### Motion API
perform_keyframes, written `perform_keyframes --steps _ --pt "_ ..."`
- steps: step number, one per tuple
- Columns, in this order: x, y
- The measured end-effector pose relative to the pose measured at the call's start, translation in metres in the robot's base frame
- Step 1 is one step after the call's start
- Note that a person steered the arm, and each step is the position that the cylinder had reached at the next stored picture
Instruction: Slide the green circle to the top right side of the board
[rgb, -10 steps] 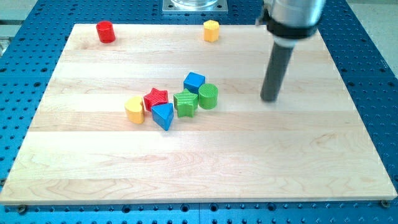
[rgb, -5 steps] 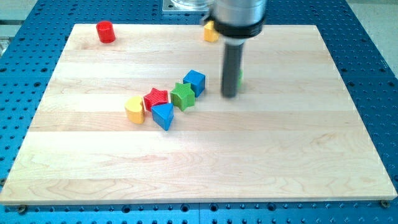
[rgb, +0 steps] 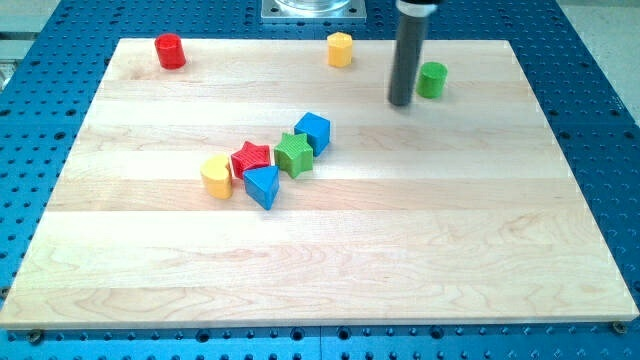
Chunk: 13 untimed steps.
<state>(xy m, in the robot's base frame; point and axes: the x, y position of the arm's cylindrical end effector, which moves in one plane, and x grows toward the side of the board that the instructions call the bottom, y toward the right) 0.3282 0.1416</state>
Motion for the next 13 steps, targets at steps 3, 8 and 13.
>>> perform_keyframes --steps 3,8,13 --pt "-0.011 0.018" --pt "-0.037 0.007" --pt "0.091 -0.014"
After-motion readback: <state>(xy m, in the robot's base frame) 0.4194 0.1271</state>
